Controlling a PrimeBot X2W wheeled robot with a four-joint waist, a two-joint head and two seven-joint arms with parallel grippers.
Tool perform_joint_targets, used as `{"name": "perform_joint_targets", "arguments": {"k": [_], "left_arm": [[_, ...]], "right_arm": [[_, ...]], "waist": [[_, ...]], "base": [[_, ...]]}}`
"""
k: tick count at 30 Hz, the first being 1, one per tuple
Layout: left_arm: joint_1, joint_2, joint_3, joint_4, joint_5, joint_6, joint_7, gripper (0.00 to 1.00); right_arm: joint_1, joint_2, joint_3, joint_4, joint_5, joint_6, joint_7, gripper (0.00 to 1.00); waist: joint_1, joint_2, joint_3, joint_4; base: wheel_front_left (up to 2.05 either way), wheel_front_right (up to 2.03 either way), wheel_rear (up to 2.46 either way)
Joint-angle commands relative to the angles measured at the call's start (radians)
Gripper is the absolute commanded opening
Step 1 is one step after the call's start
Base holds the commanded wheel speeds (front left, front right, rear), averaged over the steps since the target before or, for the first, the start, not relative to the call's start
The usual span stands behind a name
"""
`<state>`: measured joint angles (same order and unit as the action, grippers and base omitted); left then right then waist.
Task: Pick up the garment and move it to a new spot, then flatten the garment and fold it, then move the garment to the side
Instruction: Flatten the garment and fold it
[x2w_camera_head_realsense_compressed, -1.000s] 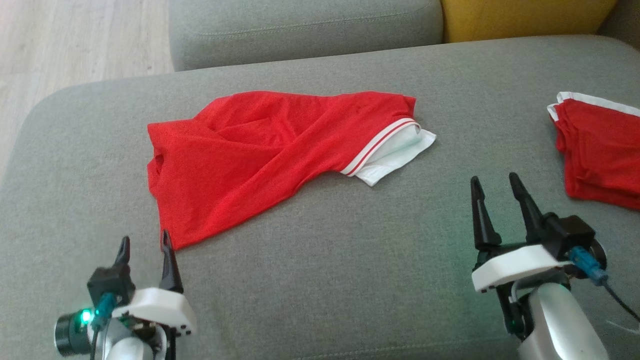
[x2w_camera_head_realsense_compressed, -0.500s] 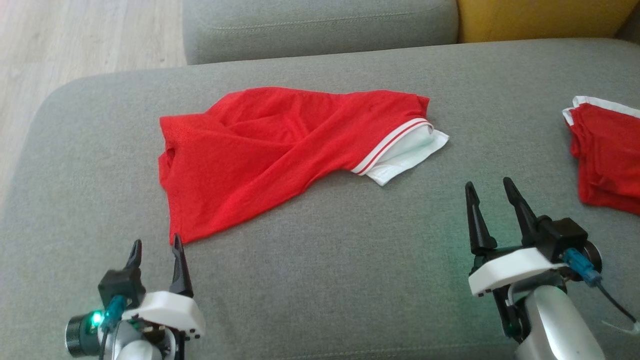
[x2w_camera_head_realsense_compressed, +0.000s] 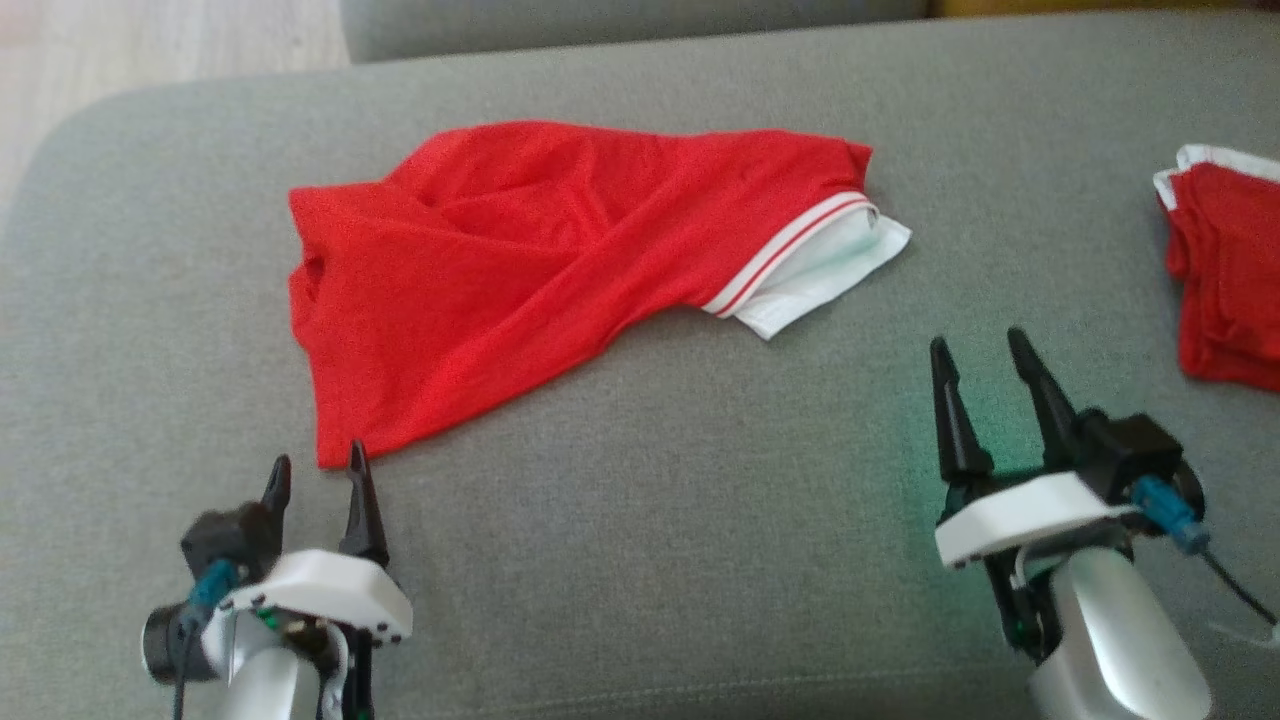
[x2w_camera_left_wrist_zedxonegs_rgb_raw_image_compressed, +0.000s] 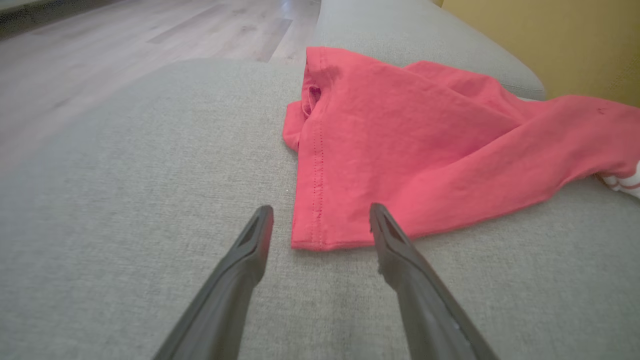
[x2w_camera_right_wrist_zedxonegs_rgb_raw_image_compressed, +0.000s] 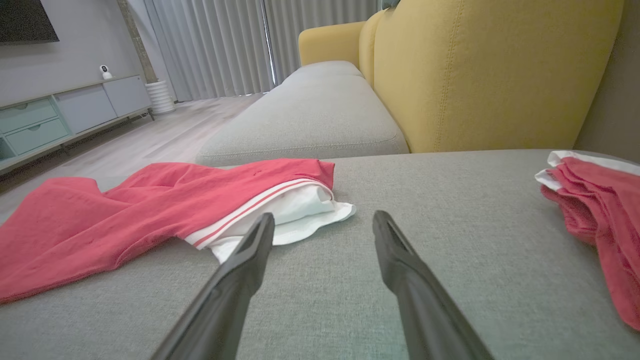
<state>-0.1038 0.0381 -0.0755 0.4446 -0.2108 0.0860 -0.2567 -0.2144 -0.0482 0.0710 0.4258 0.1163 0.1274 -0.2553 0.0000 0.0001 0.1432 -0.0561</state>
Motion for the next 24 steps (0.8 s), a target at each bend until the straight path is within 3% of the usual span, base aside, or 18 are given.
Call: {"name": "perform_joint_targets", "arguments": {"k": [1, 20, 21, 23, 24], "left_arm": [[-0.046, 0.012, 0.037, -0.018, -0.014, -0.006, -0.005, 1.0], [-0.153, 0.012, 0.077, 0.186, -0.086, -0.061, -0.005, 1.0], [-0.156, 0.012, 0.075, 0.199, -0.089, -0.063, -0.005, 0.76], [-0.163, 0.012, 0.069, 0.223, -0.091, -0.069, -0.005, 0.19], [-0.166, 0.012, 0.067, 0.23, -0.092, -0.073, -0.005, 0.0]], "right_arm": [[-0.047, -0.002, 0.021, -0.038, 0.009, 0.003, -0.006, 1.0], [-0.097, -0.002, -0.001, -0.074, 0.021, 0.003, -0.006, 1.0], [-0.098, -0.002, -0.002, -0.075, 0.021, 0.003, -0.006, 1.0], [-0.103, -0.002, -0.006, -0.073, 0.02, 0.003, -0.006, 1.0], [-0.107, -0.002, -0.006, -0.07, 0.017, 0.003, -0.006, 1.0]], "waist": [[0.0, -0.0001, 0.022, -0.009], [0.0, -0.0001, 0.107, -0.036], [0.0, -0.0001, 0.109, -0.036], [0.0, -0.0001, 0.111, -0.034], [0.0, -0.0001, 0.113, -0.032]], "base": [[0.0, 0.0, 0.0], [0.0, 0.0, 0.0], [0.0, 0.0, 0.0], [0.0, 0.0, 0.0], [0.0, 0.0, 0.0]]}}
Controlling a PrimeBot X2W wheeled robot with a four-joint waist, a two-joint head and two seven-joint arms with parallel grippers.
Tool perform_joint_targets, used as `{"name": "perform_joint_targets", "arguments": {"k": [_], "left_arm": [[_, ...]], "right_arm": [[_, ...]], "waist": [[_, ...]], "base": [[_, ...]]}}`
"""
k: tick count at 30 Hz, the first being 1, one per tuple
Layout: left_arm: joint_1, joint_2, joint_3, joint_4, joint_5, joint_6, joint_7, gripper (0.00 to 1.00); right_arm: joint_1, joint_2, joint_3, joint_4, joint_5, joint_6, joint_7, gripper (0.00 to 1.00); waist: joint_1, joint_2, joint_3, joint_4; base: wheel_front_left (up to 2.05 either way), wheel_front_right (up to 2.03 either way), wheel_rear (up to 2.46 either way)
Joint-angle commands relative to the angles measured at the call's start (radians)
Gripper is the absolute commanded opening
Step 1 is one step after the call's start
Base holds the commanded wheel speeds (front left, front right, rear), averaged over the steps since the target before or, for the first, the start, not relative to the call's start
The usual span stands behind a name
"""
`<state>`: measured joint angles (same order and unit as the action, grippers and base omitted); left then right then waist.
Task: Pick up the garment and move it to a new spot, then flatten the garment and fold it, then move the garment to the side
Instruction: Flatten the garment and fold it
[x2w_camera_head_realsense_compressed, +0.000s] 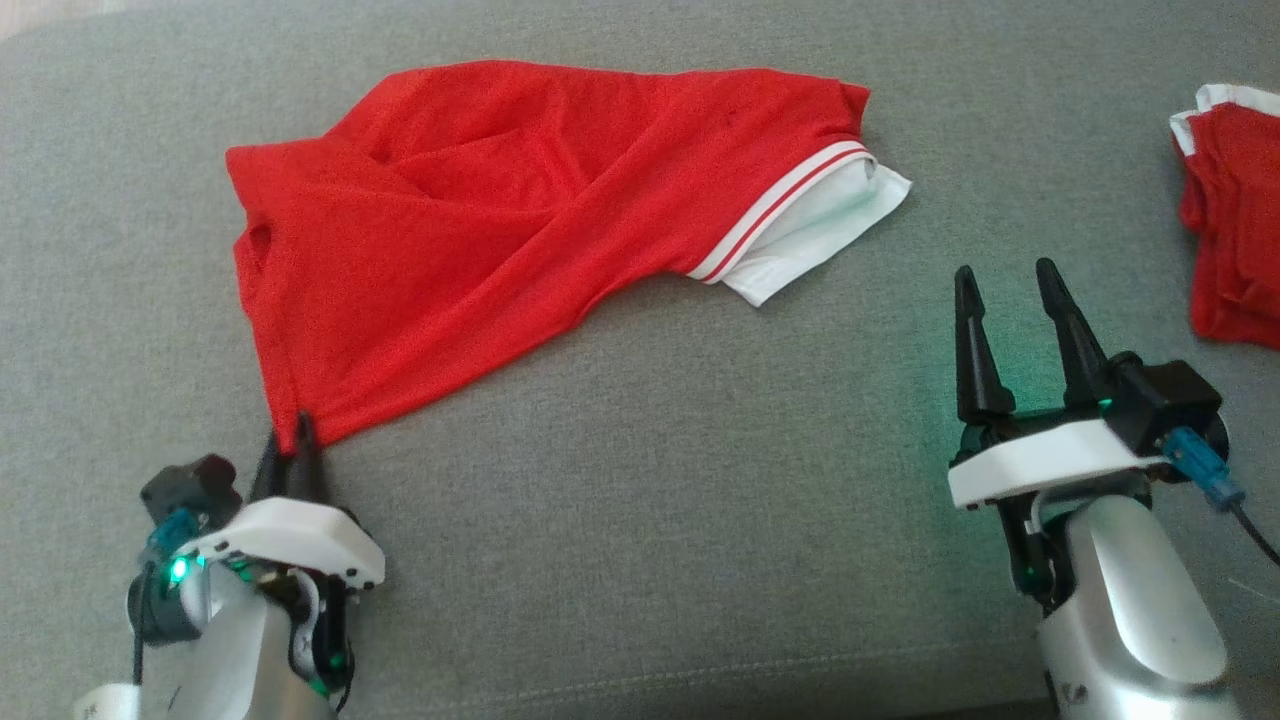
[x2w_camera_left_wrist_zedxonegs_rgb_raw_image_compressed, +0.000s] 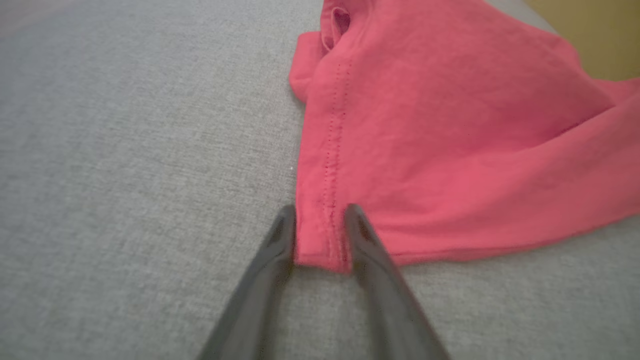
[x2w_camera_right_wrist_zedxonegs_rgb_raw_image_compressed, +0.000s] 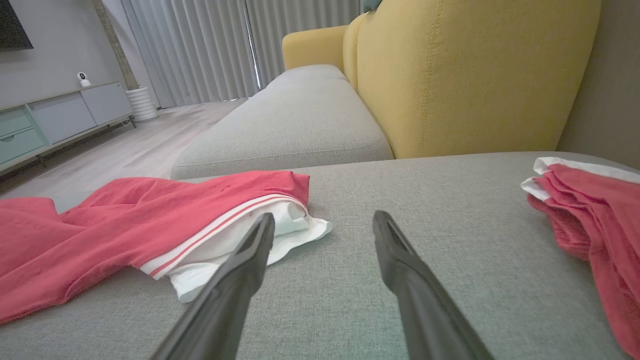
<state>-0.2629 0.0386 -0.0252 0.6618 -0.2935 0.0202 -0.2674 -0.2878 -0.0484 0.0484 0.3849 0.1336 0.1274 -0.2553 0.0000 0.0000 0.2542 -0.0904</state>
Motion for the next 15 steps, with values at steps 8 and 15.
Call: {"name": "perform_joint_targets", "arguments": {"k": [8, 15], "left_arm": [[-0.032, 0.012, -0.008, 0.019, -0.006, -0.023, 0.006, 0.0], [-0.055, 0.012, -0.052, -0.007, -0.005, -0.036, 0.006, 0.0]], "right_arm": [[-0.116, -0.002, 0.002, 0.048, -0.066, 0.003, -0.006, 1.0], [-0.252, -0.002, -0.04, 0.225, -0.134, 0.003, 0.006, 1.0]], "waist": [[0.0, 0.0, 0.029, 0.033], [0.0, 0.0, 0.066, 0.08]], "base": [[0.0, 0.0, 0.0], [0.0, 0.0, 0.0]]}}
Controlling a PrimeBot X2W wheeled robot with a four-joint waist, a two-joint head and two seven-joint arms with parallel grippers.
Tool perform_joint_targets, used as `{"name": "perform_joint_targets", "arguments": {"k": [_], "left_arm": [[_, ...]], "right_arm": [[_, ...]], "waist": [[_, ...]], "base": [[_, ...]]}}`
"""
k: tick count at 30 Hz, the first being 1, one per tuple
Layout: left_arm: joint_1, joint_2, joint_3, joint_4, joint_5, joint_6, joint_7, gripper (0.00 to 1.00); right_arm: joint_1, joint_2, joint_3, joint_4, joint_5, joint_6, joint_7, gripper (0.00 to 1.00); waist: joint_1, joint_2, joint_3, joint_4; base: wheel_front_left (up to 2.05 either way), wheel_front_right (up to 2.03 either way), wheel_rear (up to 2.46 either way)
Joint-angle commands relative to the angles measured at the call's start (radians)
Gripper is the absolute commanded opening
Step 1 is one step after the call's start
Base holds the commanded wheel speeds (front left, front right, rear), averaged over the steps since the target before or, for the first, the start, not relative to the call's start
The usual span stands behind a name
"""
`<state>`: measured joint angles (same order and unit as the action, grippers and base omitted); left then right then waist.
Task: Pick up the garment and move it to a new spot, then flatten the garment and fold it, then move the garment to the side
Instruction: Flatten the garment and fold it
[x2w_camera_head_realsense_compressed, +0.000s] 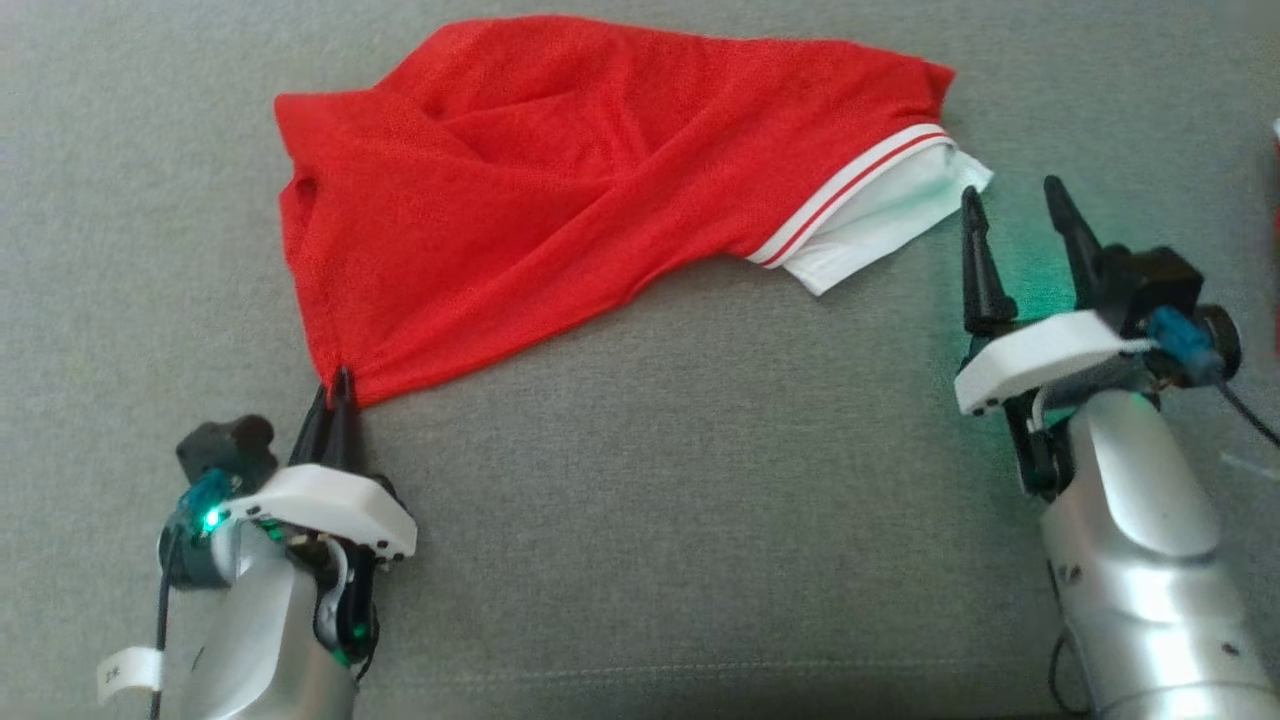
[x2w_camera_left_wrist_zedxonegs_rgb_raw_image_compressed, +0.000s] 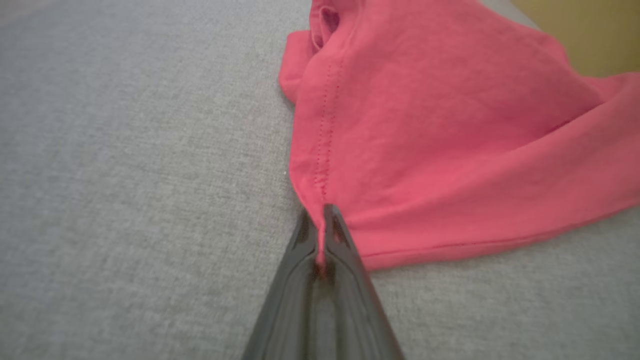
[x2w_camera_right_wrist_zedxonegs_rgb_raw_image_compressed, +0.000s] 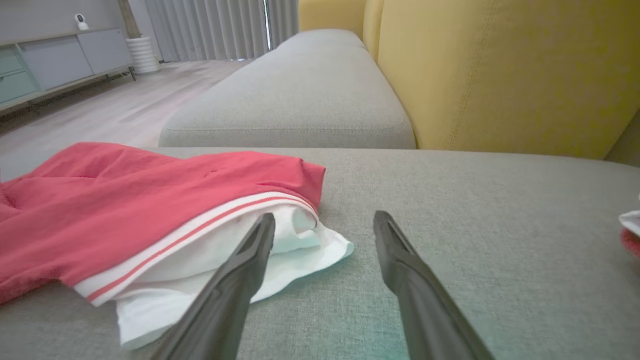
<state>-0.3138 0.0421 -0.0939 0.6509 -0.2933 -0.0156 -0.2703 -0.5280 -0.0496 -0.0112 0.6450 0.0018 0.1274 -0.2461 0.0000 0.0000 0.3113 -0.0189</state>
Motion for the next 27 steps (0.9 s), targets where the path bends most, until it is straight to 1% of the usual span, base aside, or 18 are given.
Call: {"name": "perform_joint_targets", "arguments": {"k": [1, 8, 18, 19, 20, 21, 25, 27], "left_arm": [[-0.009, 0.008, 0.001, -0.004, -0.007, -0.001, 0.008, 0.0], [-0.022, 0.008, -0.033, -0.026, -0.016, 0.002, 0.008, 0.0], [-0.036, 0.008, -0.041, -0.043, -0.009, 0.0, 0.008, 0.0], [-0.037, 0.008, -0.042, -0.044, -0.009, -0.001, 0.008, 0.0], [-0.037, 0.008, -0.043, -0.044, -0.009, -0.002, 0.008, 0.0], [-0.038, 0.008, -0.044, -0.044, -0.009, -0.003, 0.008, 0.0], [-0.037, 0.008, -0.041, -0.041, -0.008, 0.001, 0.008, 0.0], [-0.033, 0.008, -0.031, -0.045, -0.01, 0.0, 0.008, 0.0]], "right_arm": [[-0.045, -0.001, -0.004, 0.011, -0.021, 0.003, 0.001, 1.0], [-0.126, -0.001, -0.122, 0.137, -0.097, 0.003, 0.002, 1.0], [-0.199, -0.001, -0.174, 0.242, -0.154, 0.003, -0.011, 1.0], [-0.205, -0.001, -0.179, 0.256, -0.156, 0.003, -0.011, 0.94], [-0.21, -0.001, -0.185, 0.269, -0.157, 0.003, -0.011, 0.32], [-0.215, -0.001, -0.189, 0.281, -0.159, 0.003, -0.012, 0.0], [-0.223, -0.001, -0.196, 0.305, -0.144, 0.003, -0.014, 0.0], [-0.218, -0.001, -0.191, 0.288, -0.13, 0.003, -0.015, 0.0]], "waist": [[0.0, 0.0, 0.02, 0.02], [0.0, 0.0, 0.052, 0.047], [0.0, 0.0, 0.086, 0.063], [0.0, 0.0, 0.088, 0.064], [0.0, 0.0, 0.09, 0.065], [0.0, 0.0, 0.091, 0.067], [0.0, 0.0, 0.087, 0.062], [0.0, 0.0, 0.077, 0.055]], "base": [[0.0, 0.0, 0.0], [0.0, 0.0, 0.0], [0.0, 0.0, 0.0], [0.0, 0.0, 0.0], [0.0, 0.0, 0.0], [0.0, 0.0, 0.0], [0.0, 0.0, 0.0], [0.0, 0.0, 0.0]]}}
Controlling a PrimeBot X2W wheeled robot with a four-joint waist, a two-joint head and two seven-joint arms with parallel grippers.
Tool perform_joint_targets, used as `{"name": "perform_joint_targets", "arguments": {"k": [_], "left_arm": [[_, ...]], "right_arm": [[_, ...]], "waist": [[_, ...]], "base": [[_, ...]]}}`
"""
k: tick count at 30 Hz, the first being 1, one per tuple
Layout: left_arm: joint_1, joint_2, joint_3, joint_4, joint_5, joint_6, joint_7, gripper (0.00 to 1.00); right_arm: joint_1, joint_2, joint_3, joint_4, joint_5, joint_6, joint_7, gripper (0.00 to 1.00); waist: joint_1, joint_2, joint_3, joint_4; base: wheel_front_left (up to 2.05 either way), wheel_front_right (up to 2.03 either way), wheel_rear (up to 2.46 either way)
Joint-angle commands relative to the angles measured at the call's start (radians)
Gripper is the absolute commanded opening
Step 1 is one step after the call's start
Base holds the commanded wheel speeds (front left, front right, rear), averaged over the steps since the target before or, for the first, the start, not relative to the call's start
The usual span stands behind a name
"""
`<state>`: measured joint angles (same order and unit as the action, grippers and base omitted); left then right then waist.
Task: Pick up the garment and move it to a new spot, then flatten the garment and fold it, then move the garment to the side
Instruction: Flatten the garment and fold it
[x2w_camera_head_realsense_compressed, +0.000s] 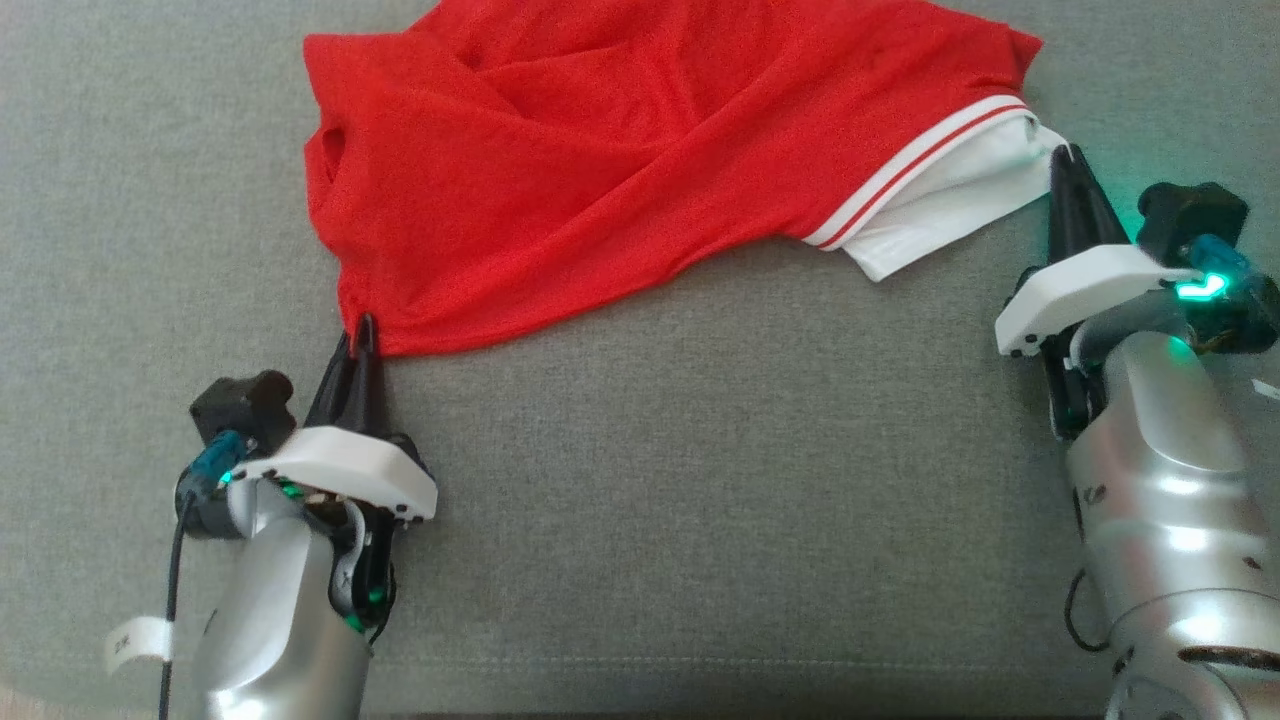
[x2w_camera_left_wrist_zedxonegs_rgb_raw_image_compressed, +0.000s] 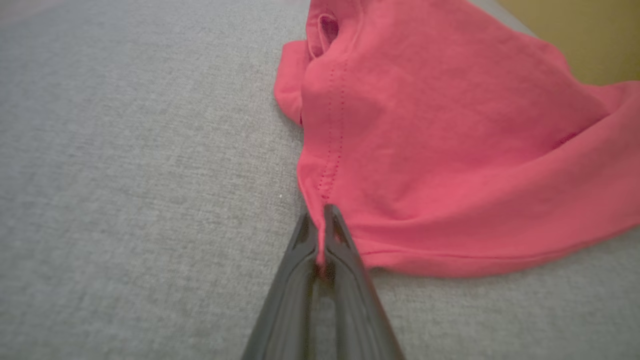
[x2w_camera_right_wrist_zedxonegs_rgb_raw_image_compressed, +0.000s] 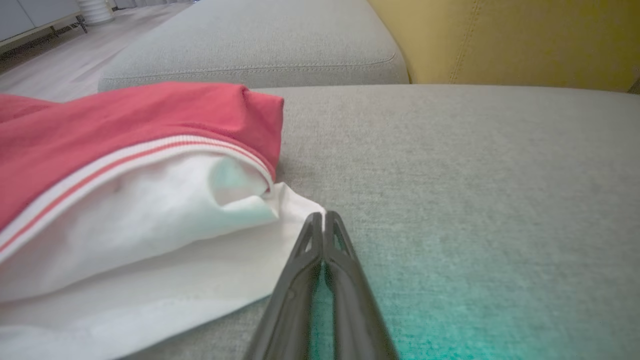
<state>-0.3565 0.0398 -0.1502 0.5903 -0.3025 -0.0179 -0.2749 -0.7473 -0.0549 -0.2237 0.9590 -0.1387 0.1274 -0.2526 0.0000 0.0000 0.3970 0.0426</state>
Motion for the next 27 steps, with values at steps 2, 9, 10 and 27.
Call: {"name": "perform_joint_targets", "arguments": {"k": [2, 9, 10, 27], "left_arm": [[0.01, 0.01, 0.03, 0.011, 0.001, 0.001, 0.013, 0.0], [-0.008, 0.01, 0.067, -0.092, 0.008, -0.018, 0.013, 0.0], [-0.015, 0.012, 0.073, -0.109, 0.014, -0.02, 0.013, 0.0], [-0.267, 0.19, 0.164, -0.365, 0.03, -0.028, 0.144, 0.0]], "right_arm": [[0.007, 0.005, 0.028, -0.043, 0.024, 0.003, -0.009, 0.0], [0.062, 0.005, 0.094, -0.217, 0.217, 0.003, -0.009, 0.0], [0.067, 0.005, 0.111, -0.246, 0.244, 0.003, -0.009, 0.0], [-0.067, -0.007, 0.224, -0.61, 0.46, 0.003, 0.021, 0.0]], "waist": [[0.0, 0.0, -0.016, -0.01], [0.0, 0.0, -0.088, -0.042], [0.0, 0.0, -0.1, -0.047], [0.0, 0.0, -0.321, -0.111]], "base": [[0.0, 0.0, 0.0], [0.0, 0.0, 0.0], [0.0, 0.0, 0.0], [0.0, 0.0, 0.0]]}}
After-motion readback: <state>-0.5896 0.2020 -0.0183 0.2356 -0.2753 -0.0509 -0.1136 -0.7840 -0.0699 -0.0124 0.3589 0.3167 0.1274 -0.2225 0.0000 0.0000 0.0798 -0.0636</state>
